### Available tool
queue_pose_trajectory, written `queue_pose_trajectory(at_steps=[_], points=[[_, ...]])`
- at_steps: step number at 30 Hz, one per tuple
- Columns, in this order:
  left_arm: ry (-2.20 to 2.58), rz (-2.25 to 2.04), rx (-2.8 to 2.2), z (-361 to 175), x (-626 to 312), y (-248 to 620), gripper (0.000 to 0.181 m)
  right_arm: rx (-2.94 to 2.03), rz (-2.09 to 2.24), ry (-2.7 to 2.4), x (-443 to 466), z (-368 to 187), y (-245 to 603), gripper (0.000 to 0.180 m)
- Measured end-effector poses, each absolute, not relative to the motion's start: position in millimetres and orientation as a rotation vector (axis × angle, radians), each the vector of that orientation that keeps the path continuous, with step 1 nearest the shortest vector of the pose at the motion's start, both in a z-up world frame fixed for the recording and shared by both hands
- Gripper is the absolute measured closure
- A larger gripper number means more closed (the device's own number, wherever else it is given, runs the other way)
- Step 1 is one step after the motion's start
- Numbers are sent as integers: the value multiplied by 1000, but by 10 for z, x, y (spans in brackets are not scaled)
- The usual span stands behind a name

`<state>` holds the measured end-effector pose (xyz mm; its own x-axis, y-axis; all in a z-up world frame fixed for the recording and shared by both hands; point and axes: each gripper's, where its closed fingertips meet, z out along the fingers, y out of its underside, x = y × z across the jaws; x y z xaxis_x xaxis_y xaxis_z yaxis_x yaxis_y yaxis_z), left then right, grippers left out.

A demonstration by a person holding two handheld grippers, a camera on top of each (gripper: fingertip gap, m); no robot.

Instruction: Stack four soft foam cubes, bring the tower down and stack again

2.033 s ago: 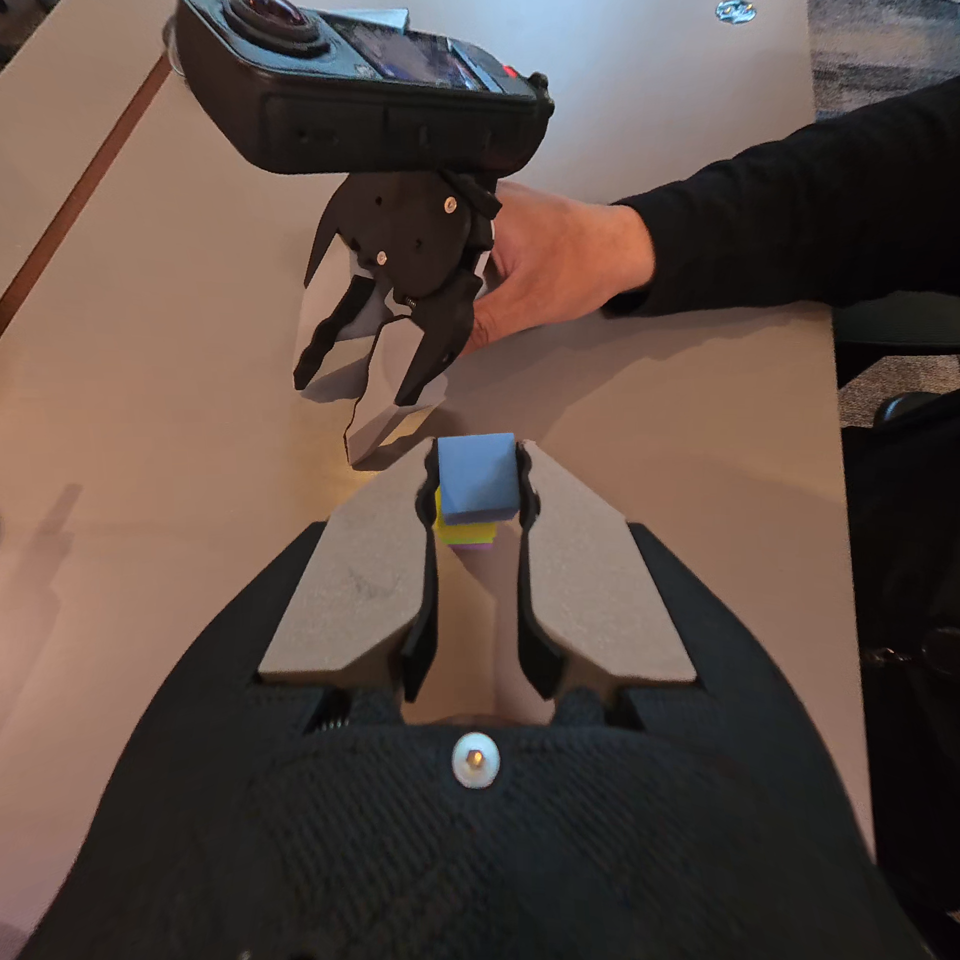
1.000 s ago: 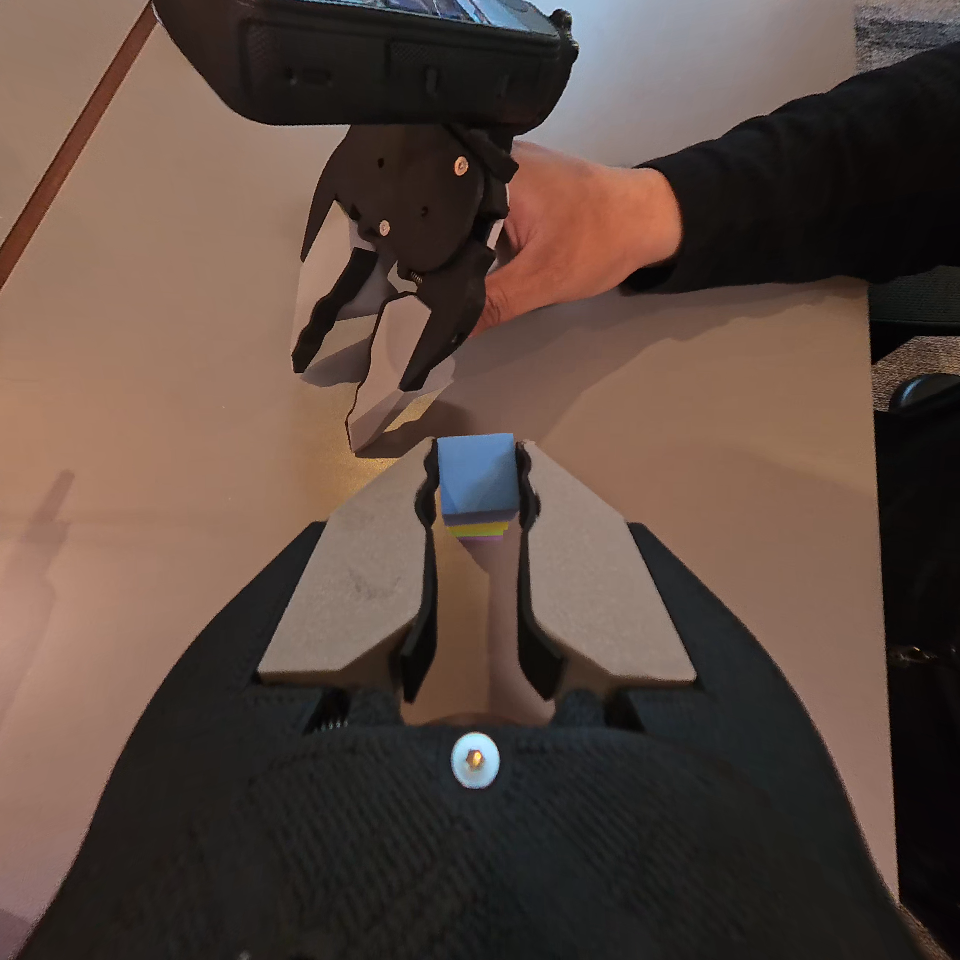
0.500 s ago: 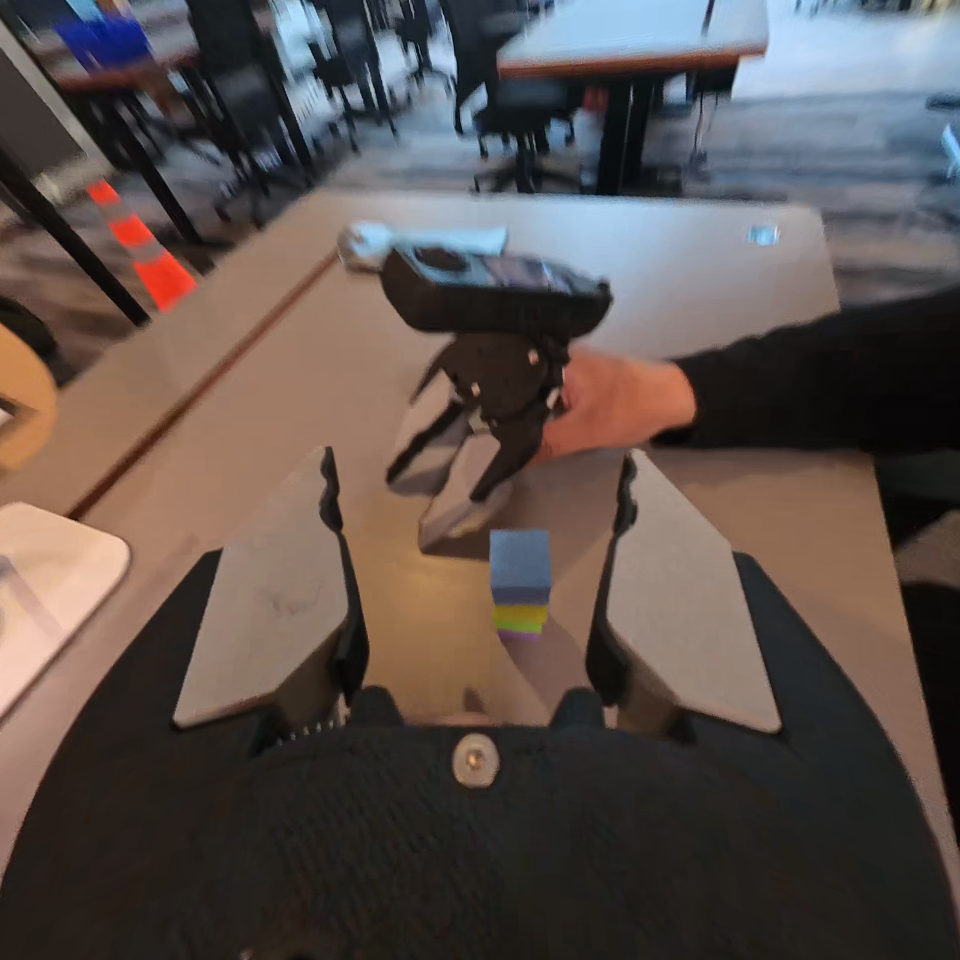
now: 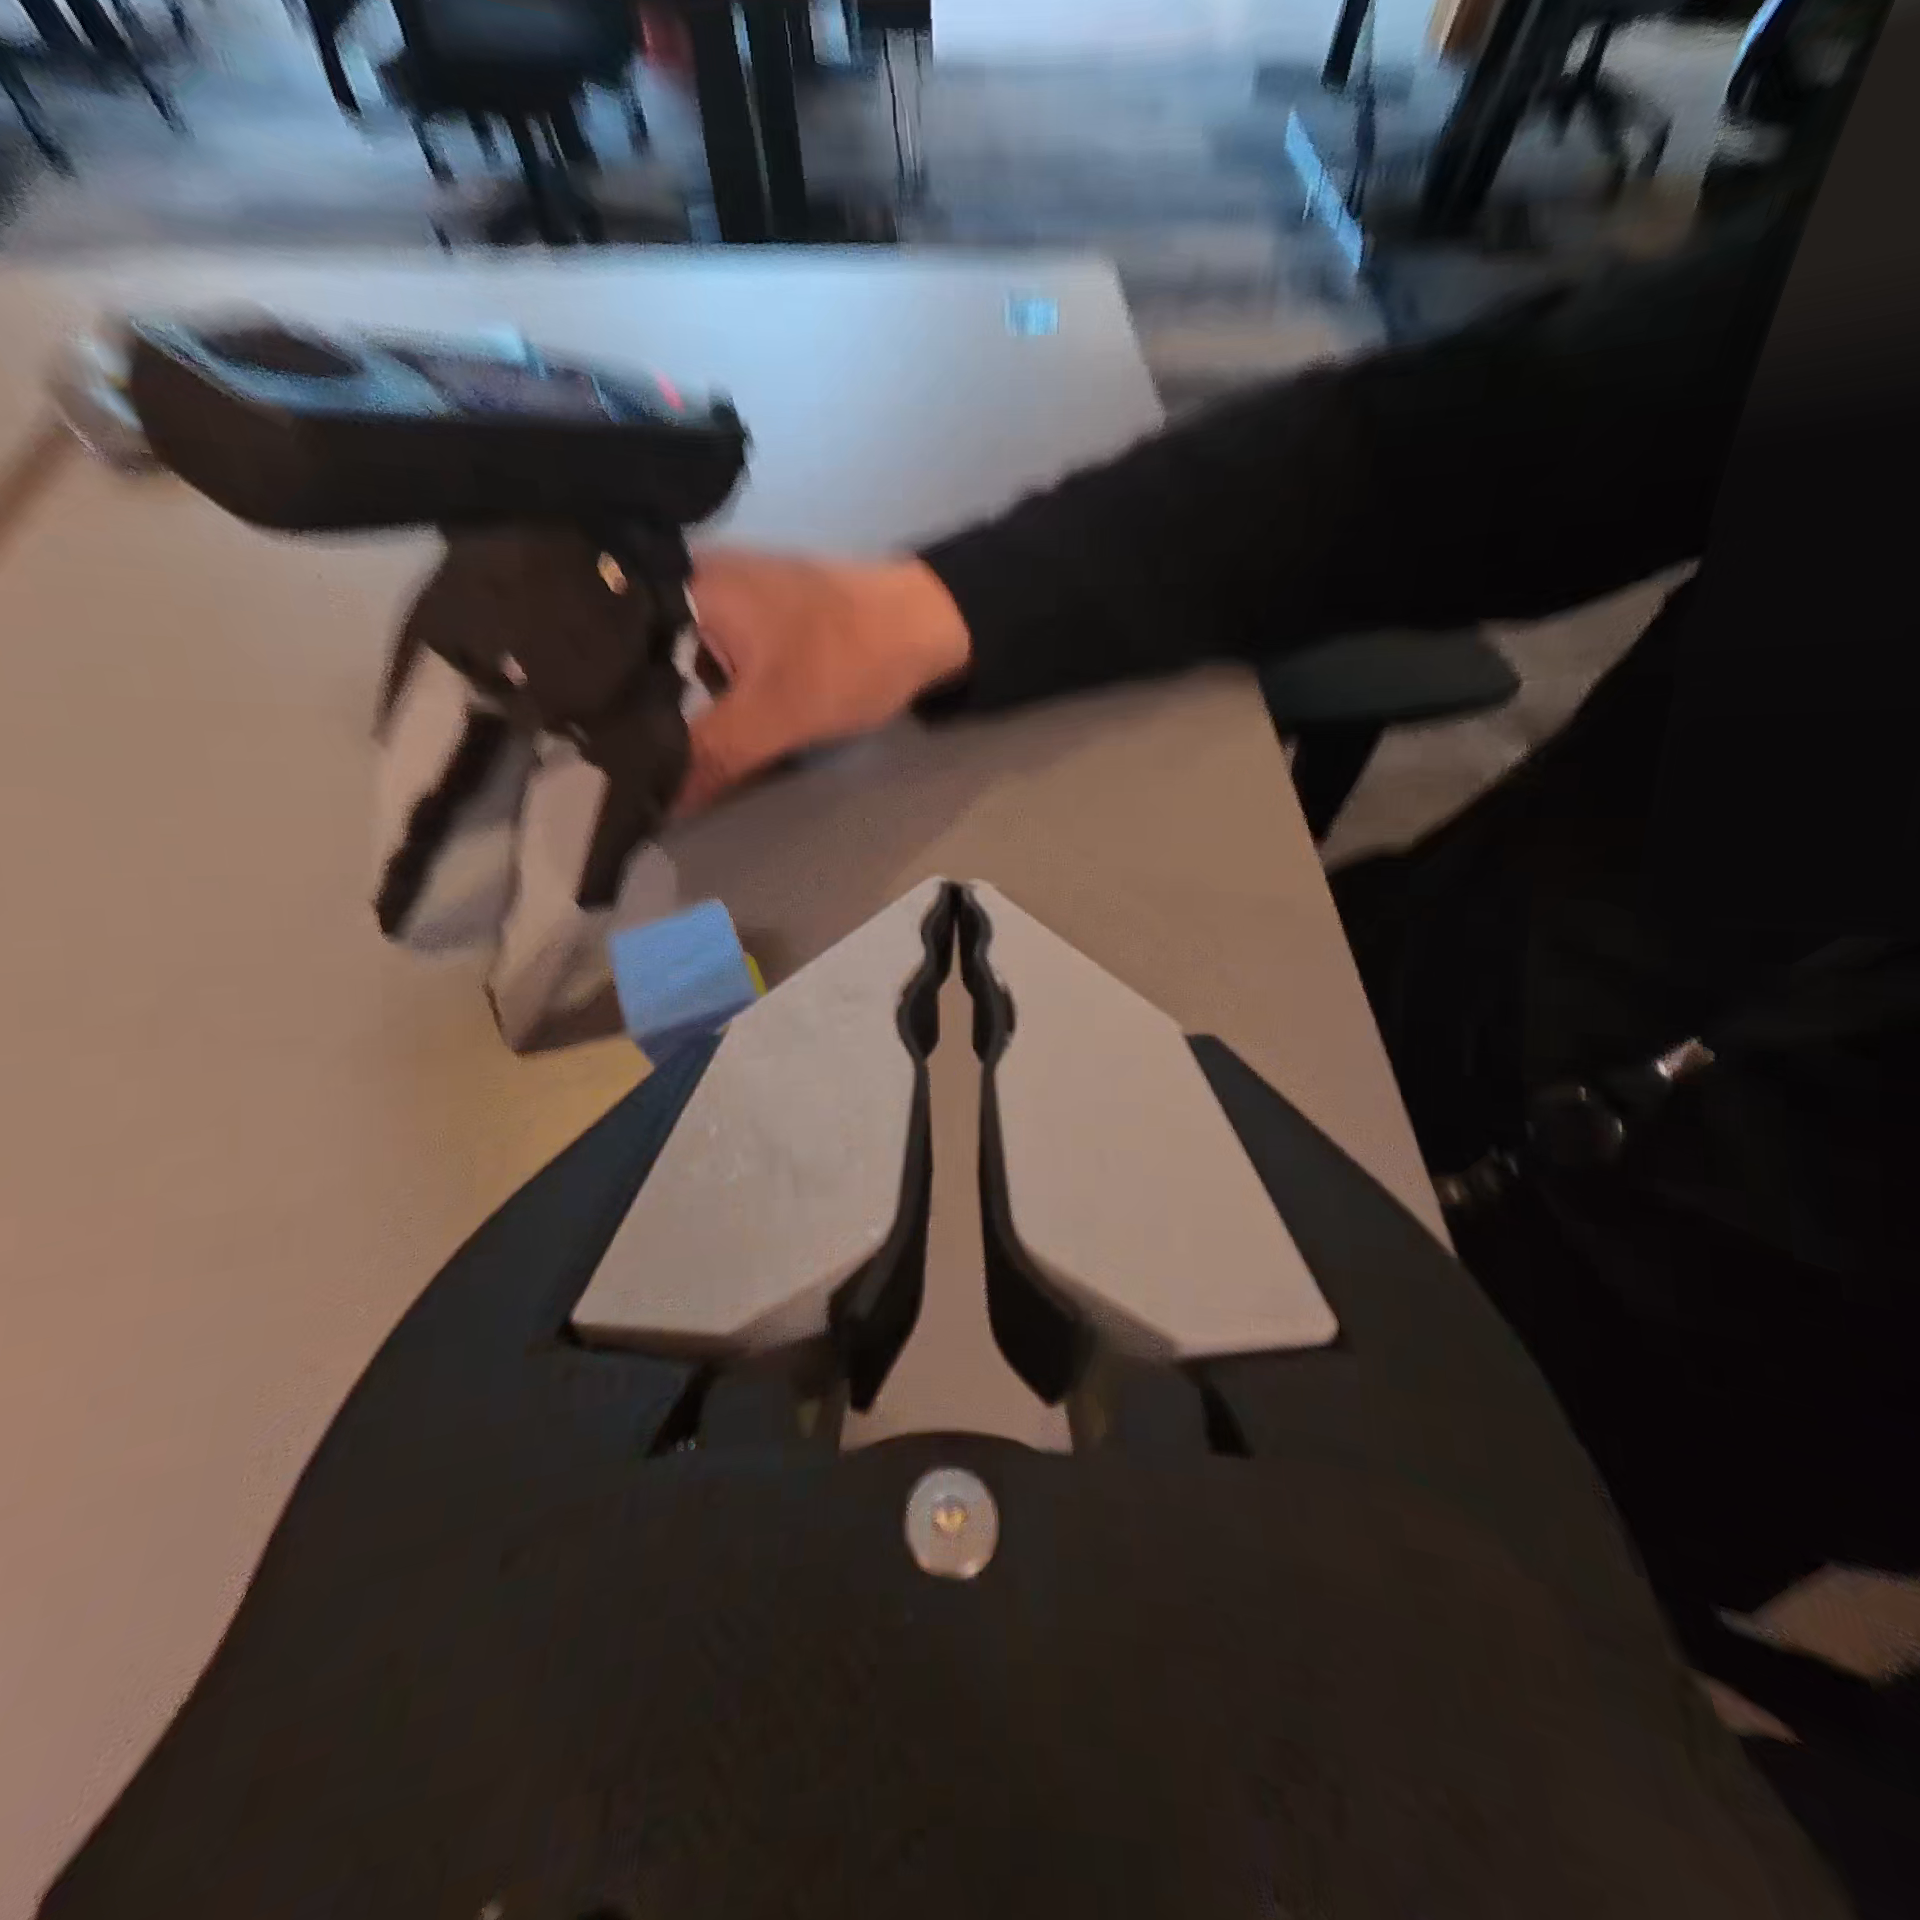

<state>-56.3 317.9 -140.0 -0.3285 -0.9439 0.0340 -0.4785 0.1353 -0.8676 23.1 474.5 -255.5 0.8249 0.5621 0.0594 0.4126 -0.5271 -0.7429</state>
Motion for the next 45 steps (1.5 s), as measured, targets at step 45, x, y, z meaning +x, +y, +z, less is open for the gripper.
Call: queue_pose_trajectory(at_steps=[45], points=[[1310,-352,-2108,-2516,-754,4794,148,-1977,281,-609,250,-2044,4765,122]])
